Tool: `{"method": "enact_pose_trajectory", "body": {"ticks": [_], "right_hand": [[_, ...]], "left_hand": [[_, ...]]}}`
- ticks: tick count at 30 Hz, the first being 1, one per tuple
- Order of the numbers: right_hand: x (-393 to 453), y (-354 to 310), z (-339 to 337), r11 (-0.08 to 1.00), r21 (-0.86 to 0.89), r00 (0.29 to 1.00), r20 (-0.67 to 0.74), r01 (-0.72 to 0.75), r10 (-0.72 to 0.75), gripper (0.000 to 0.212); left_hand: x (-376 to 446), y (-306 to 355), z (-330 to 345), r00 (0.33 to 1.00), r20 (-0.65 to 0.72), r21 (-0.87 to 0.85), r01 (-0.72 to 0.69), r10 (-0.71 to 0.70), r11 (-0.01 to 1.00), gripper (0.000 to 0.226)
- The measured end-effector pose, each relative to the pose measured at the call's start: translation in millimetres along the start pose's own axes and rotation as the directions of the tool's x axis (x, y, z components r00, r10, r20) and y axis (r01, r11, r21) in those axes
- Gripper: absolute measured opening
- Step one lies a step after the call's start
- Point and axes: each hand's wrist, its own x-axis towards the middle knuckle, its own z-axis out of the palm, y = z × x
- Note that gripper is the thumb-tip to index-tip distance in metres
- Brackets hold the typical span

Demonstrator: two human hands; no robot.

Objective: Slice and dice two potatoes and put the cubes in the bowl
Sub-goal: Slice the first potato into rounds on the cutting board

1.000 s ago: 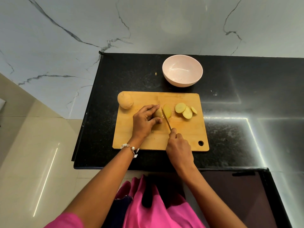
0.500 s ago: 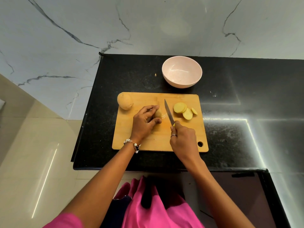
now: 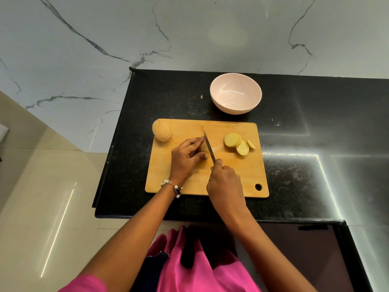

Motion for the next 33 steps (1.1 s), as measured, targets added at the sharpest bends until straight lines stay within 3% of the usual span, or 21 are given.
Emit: {"method": "enact_pose_trajectory", "body": {"ticks": [6, 12, 24, 33], "right_hand": [[-1, -15, -11, 0.997, -0.08, 0.999, 0.029, 0.023, -0.02, 0.03], [9, -11, -17, 0.999, -0.024, 0.998, 0.052, -0.039, 0.04, 0.029], [34, -15, -11, 0.995, 0.012, 0.993, 0.063, 0.096, -0.097, 0.03], [23, -14, -6, 0.995, -0.022, 0.994, 0.051, 0.1, -0.099, 0.033]], "left_hand": [[1, -1, 0, 1.0, -0.004, -0.034, 0.029, -0.029, 0.999, 0.051], [2, -2, -1, 0.999, 0.0, -0.028, 0.037, -0.037, 0.999, 0.049], [3, -2, 2, 0.998, -0.037, -0.069, 0.041, -0.044, 0.997, 0.043], [2, -2, 2, 0.997, -0.049, -0.081, 0.057, -0.061, 0.995, 0.045]]}}
